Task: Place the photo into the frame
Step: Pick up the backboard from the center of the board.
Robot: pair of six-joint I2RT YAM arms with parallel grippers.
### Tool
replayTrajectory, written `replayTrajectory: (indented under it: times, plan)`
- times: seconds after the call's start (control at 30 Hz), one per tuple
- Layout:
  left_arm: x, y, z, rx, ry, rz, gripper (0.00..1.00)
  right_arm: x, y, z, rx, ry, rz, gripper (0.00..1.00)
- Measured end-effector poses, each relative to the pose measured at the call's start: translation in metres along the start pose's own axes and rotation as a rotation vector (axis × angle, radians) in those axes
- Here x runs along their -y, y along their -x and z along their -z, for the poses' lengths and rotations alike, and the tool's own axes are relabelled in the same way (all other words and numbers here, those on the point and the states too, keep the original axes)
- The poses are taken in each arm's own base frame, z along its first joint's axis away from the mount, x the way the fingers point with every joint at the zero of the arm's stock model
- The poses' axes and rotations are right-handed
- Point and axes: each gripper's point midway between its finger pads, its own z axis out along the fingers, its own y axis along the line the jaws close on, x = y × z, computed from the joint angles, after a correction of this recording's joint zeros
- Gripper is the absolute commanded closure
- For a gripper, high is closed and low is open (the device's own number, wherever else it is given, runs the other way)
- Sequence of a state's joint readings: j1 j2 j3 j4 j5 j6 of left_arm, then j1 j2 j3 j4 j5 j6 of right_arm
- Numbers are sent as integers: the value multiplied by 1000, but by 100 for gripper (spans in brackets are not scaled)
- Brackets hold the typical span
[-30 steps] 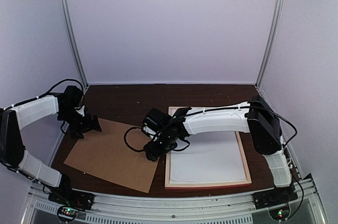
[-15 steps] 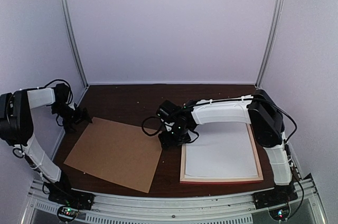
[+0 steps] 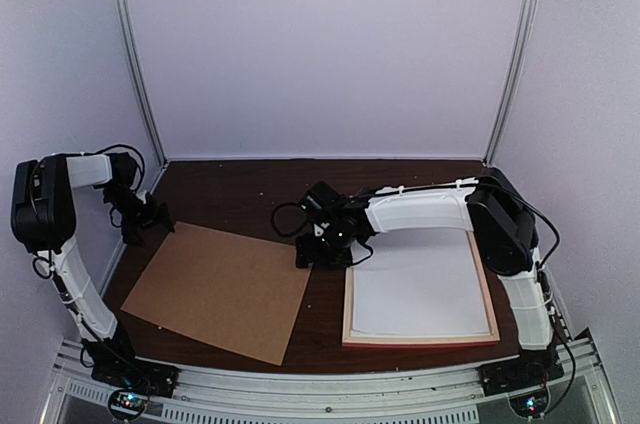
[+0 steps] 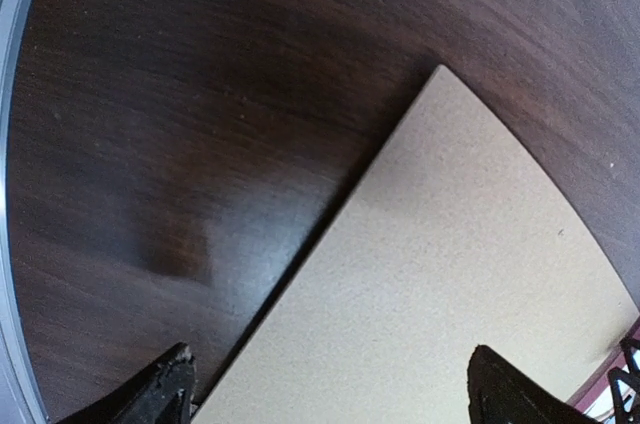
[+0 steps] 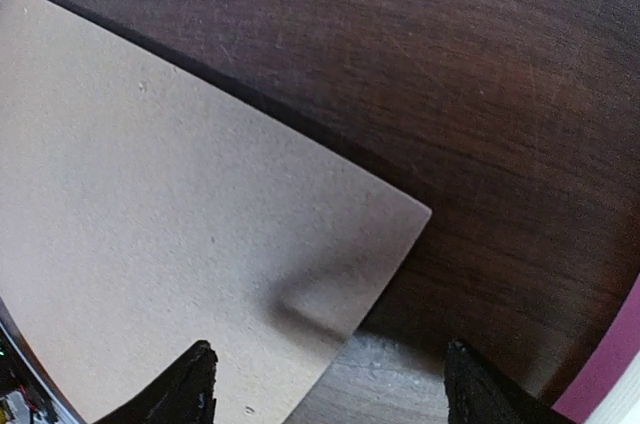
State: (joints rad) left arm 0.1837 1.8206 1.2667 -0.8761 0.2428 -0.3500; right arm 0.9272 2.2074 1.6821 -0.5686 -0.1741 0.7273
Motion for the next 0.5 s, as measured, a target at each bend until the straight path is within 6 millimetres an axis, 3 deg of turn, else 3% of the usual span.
replayTrajectory:
  times: [0.27, 0.5]
  plan:
    - [-8, -12, -19, -100, 22, -30, 8, -12, 16, -6, 43, 89, -128, 24]
    - [-8, -17, -22, -125, 15, -36, 12, -16, 24, -8, 92, 146, -218, 24]
